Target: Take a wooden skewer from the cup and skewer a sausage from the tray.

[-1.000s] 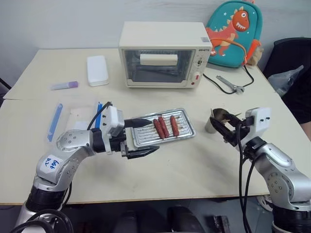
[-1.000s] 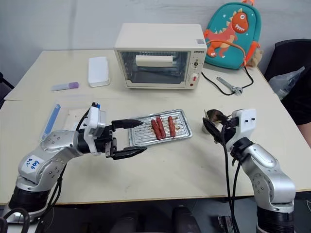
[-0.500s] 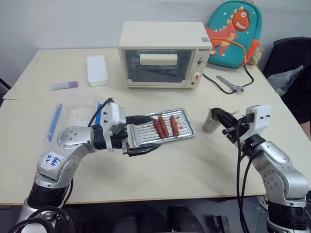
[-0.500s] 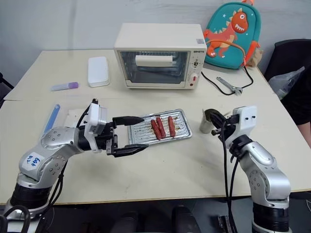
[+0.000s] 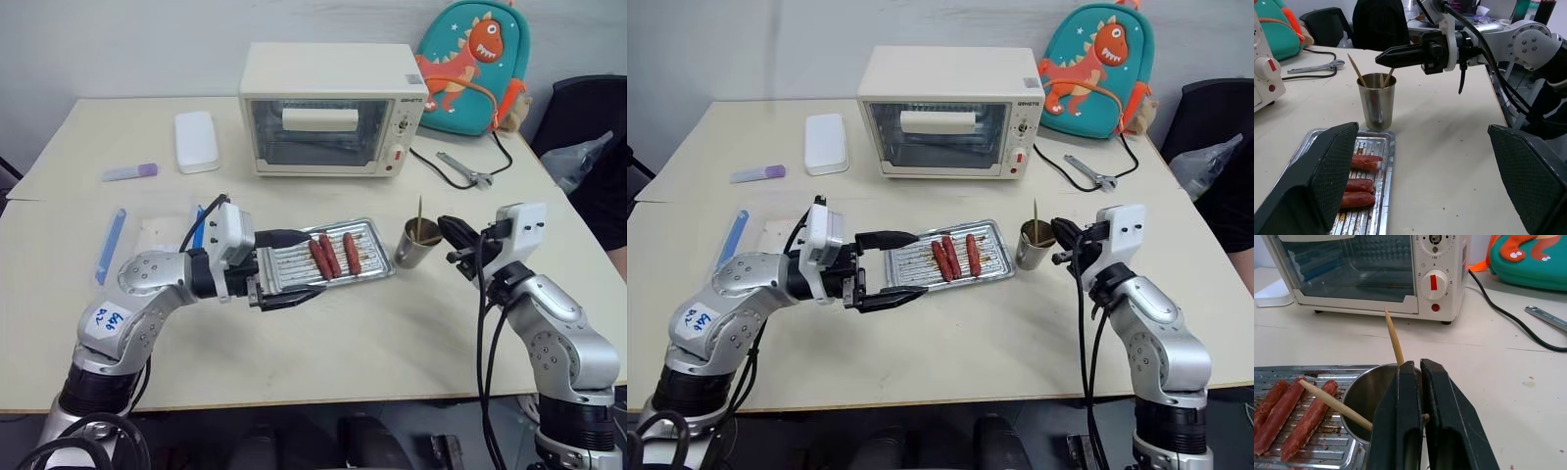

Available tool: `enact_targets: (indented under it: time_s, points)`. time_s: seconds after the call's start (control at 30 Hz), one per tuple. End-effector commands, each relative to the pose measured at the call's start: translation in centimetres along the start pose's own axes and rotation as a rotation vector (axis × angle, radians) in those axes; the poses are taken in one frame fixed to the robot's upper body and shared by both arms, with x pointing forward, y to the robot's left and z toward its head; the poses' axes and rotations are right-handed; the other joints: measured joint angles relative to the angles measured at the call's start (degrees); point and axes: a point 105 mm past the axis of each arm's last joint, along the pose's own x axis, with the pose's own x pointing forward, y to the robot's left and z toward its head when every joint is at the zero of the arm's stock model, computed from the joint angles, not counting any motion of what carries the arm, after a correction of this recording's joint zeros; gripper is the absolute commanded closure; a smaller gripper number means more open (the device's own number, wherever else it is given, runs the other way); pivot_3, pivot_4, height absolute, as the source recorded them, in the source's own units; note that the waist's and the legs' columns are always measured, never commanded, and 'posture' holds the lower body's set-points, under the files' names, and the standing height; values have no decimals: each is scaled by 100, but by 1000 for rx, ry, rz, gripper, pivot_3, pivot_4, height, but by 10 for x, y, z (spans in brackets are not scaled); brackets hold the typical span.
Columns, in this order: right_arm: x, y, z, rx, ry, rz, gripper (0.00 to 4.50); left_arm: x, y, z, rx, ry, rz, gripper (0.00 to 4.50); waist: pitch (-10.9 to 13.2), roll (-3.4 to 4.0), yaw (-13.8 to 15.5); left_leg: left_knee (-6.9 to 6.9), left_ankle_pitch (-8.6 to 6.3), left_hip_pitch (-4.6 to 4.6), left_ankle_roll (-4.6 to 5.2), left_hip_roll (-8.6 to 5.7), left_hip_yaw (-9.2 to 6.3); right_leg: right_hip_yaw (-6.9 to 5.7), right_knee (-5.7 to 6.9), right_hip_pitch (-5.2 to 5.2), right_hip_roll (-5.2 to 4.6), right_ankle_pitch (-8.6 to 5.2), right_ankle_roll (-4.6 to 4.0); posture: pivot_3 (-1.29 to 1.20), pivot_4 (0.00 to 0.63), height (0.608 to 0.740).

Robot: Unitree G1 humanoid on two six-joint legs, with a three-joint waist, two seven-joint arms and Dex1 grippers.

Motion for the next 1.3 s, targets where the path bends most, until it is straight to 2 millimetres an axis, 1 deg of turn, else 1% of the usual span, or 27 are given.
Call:
enact_targets:
  time_s: [0.03,0.2,0.3,0.37,0.43,0.53,0.6,0.67,0.77,0.8,0.87,1.0,1.07,1.17,1.23,1.3]
  points:
    - [-7,7,30,-58,-62,33,4495,2,-2,7,43,-12,-10,0,0,0,1,0,0,0,0,0,0,1,1,-1,0,0,0,0,150,740]
    - [-22,9,60,-114,-55,75,4495,0,-1,3,39,-2,-1,0,0,0,3,0,0,-3,1,0,1,1,2,-4,-1,0,0,0,150,740]
    - [-29,8,88,-91,-70,110,4495,-1,0,2,37,0,5,0,1,1,-1,1,-1,-3,4,0,1,1,2,-3,-2,0,0,0,150,740]
    - [-32,7,102,-83,-63,131,4495,-2,0,1,37,0,8,0,1,1,1,1,-2,-4,7,0,2,3,3,-5,-3,0,0,0,150,740]
    - [-34,9,122,-57,-39,187,4495,-2,1,2,41,-3,15,0,6,9,-6,0,-4,-4,11,1,1,2,2,-5,-1,0,0,0,150,740]
    - [-34,20,142,17,-19,294,4495,-4,4,5,54,-13,33,0,8,9,-3,0,-7,-3,22,3,5,3,2,-6,-1,0,0,0,150,740]
    - [-29,31,155,145,-18,399,4495,-6,6,10,74,-25,49,0,9,5,-8,-1,-8,-4,26,4,4,3,-1,-6,-1,0,0,0,150,740]
    - [-26,46,165,281,-10,529,4495,-4,8,23,92,-61,57,0,11,4,-9,0,-7,-6,28,3,8,6,1,-7,-2,0,0,0,150,740]
    - [-19,67,165,429,48,655,4495,4,12,43,143,-119,74,0,16,-2,3,4,-5,-12,32,4,6,2,1,-11,-2,0,0,0,150,740]
    - [-14,73,164,478,57,691,4495,6,14,48,159,-141,93,0,16,-2,11,7,-5,-17,32,4,6,1,1,-12,-3,0,0,0,150,740]
    - [-6,82,163,537,61,732,4495,7,18,55,177,-166,122,0,16,-3,4,10,-3,-21,29,2,4,-1,-3,-12,-6,1,2,0,150,740]
    - [5,89,161,616,50,763,4495,8,21,59,179,-194,163,0,16,-3,-2,12,4,-32,16,2,4,0,-5,-21,-7,4,8,0,150,740]
    - [11,94,156,664,54,779,4495,8,18,62,159,-216,166,0,16,-3,-3,13,7,-41,12,4,2,-3,-3,-31,-6,4,8,0,150,740]
    - [14,100,151,698,64,800,4495,10,13,64,142,-238,156,0,16,-3,-3,18,7,-49,12,6,-1,-6,-2,-34,-8,4,8,0,150,740]
    - [16,101,148,736,57,815,4495,12,13,68,138,-269,176,0,16,-3,-3,33,9,-82,11,6,-12,-14,6,-59,-10,4,8,0,150,740]
    - [16,103,146,750,55,822,4495,13,15,70,133,-290,190,0,16,-2,6,42,9,-90,11,6,-15,-18,8,-62,-12,5,8,0,150,740]
